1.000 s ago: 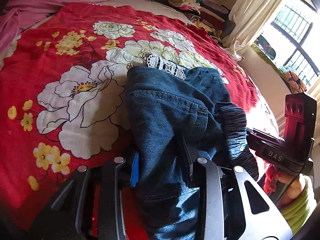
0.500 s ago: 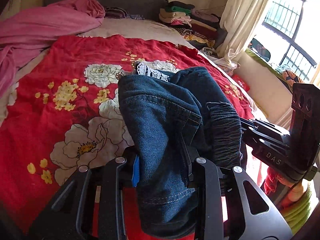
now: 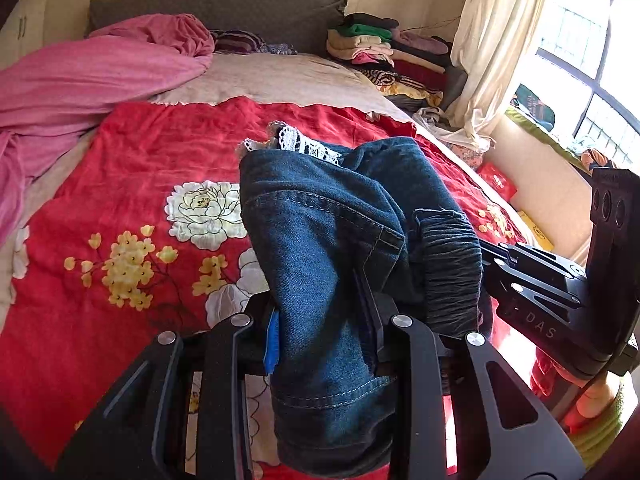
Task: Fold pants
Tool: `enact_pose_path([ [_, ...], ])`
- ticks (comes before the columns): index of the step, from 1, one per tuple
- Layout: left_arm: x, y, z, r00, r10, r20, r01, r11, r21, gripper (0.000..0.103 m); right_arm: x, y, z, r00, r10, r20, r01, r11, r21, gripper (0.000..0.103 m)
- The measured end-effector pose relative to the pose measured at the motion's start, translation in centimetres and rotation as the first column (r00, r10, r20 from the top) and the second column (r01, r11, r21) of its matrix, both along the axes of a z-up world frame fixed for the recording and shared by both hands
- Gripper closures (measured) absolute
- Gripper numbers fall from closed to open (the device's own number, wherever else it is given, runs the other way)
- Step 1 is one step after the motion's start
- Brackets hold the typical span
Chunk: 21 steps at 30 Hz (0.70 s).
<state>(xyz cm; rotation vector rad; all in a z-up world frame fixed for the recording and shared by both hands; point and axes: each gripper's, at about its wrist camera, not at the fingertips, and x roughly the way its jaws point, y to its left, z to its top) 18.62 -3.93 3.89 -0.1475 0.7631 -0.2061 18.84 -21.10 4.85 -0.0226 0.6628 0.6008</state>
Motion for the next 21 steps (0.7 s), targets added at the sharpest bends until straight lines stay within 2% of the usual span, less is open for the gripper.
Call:
enact_pose_path([
  [5,2.1,0.0,-1.2,1.0,0.01,-0.009,-0.01,1.0,0.01,0.08,2.6,0.3,-2.0,0.998,-0.019,-0.063,0.018,1.0,-0.013,0.093],
  [10,3.9,0.7,-4.4,0.996,0.042,-0.077,-0.04,0.999,0.03,0.08,5.0,0.4,-6.2,0.981,-0.066,-0.183,0.058,0.997,-0.052,0.092],
  [13,3.9,1.3,-5.7,0.994,0.055,-0.099,-0.053,0.998,0.026,0.079,5.6,-0.5,-8.0,0.965,-0.08,-0.248,0.079,0.997,-0.016,0.09],
  [16,3.5,1.7,-6.3,0.992,0.063,-0.108,-0.061,0.998,0.026,0.071,5.8,-1.4,-8.7,0.95,-0.098,-0.295,0.11,0.994,0.025,0.085],
  [21,2.9,2.6,-6.9,0.989,0.09,-0.119,-0.088,0.996,0.023,0.058,5.0,-1.8,-8.4,0.949,-0.139,-0.282,0.138,0.99,-0.025,0.064],
])
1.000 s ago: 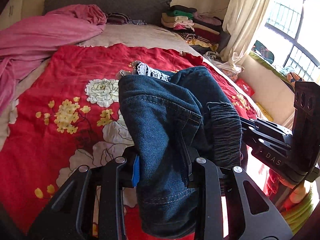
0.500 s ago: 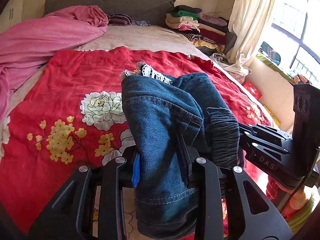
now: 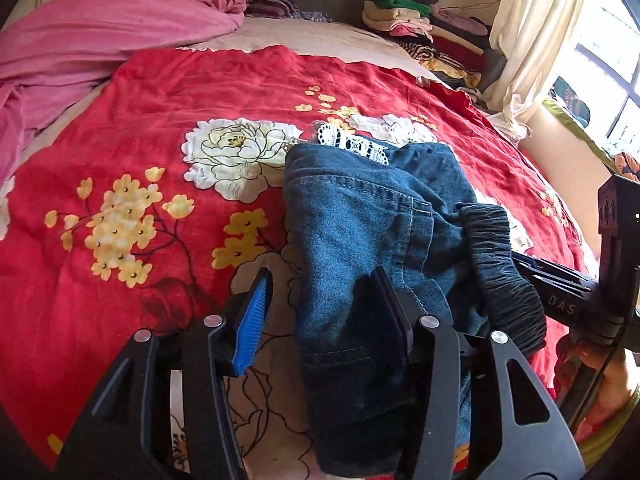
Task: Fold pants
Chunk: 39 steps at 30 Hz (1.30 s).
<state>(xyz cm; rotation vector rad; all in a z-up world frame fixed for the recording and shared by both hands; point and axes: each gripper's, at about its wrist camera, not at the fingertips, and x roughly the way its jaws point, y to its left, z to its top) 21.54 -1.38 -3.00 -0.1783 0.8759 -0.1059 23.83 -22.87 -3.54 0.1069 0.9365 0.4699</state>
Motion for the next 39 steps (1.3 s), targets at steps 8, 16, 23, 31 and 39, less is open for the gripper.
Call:
enact_pose_path([
  [8,-2.6,1.0,0.7,0.999,0.042,0.008,-0.043,0.999,0.009,0.034,-3.1,-2.3,1.3,0.998,-0.054,0.022,0.054,0.998,0.013,0.041],
  [16,-6.4,1.3,2.1,0.998,0.055,0.02,-0.055,0.998,0.011,0.02,-8.3,-4.2,3.5,0.99,-0.096,0.103,0.094,0.995,0.02,0.013],
  [23,-9.9,1.2,3.6,0.997,0.053,0.049,-0.054,0.998,0.021,0.01,-12.2,-4.9,4.6,0.982,-0.119,0.146,0.114,0.993,0.04,0.008],
  [31,-13.7,0.7,5.4,0.992,0.056,0.109,-0.06,0.998,0.031,0.01,-16.4,-4.3,7.4,0.966,-0.085,0.245,0.085,0.996,0.012,0.005],
  [39,-17.1,0.2,7.0,0.985,0.052,0.167,-0.059,0.998,0.037,0.01,-20.1,-4.3,9.8,0.944,-0.06,0.323,0.063,0.998,0.001,0.005],
])
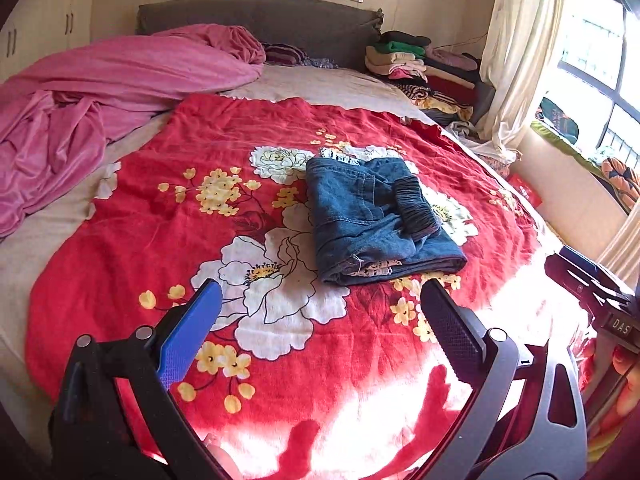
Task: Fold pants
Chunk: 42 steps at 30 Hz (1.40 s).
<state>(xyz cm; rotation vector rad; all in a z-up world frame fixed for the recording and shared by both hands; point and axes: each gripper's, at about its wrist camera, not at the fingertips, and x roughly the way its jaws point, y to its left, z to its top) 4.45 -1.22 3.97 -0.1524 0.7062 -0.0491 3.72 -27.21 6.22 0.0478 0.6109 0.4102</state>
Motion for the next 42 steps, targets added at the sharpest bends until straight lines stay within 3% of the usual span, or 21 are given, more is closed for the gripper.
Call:
enact_pose_path([
  [18,-5.3,0.0,0.8,0.998,0.034,0.054,-0.034,0.999,-0.005,0.01,-4.9,-1.1,1.7,0.998,-0.006,0.067,0.005,1.0,0.016,0.005],
  [42,-7.9,-2.1,-1.9,1.0,0.013,0.012,-0.013,1.0,0.028,0.01,-7.3,0.1,-1.2,1.0,0.014,-0.012,-0.015,0.999,-0.039,0.005],
])
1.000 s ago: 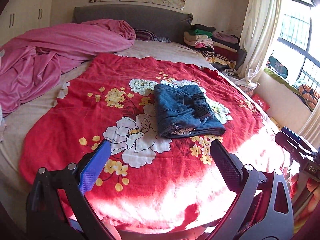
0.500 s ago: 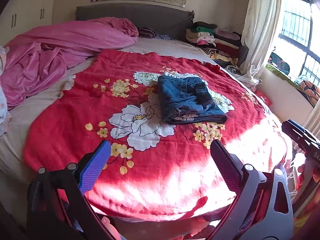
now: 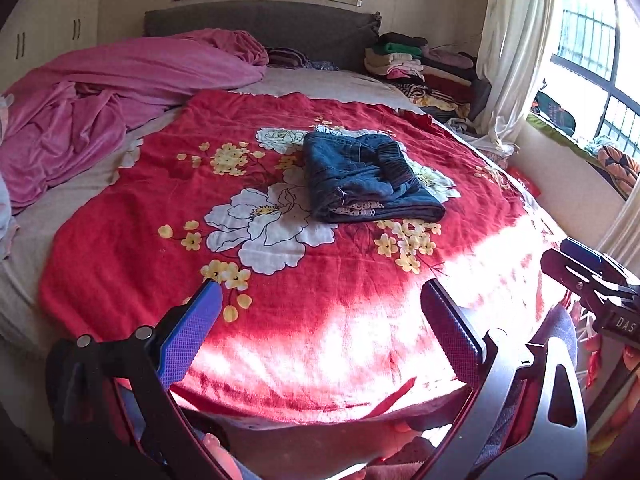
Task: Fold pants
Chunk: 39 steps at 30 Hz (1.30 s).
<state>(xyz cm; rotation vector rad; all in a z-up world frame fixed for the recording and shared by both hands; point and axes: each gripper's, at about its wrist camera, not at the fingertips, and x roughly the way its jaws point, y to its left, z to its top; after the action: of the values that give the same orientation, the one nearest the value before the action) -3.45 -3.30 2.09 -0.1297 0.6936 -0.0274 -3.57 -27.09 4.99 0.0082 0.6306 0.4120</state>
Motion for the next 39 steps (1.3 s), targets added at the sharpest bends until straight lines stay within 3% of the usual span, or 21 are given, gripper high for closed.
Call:
enact_pose_path([
  [13,0.2,-0.5,-1.8,0.999,-0.008,-0.05,0.008,1.0,0.003,0.01,-0.1,0.3,-2.0,0.999,0.003,-0.032,-0.003,1.0,-0.009,0.005],
  [39,0.0,-0.2,-2.0,0.998,0.01,-0.07,-0.011,1.0,-0.005,0.01,-0.1,0.0,-2.2,0.999,-0.021,-0.048,0.02,1.0,-0.004,0.005],
])
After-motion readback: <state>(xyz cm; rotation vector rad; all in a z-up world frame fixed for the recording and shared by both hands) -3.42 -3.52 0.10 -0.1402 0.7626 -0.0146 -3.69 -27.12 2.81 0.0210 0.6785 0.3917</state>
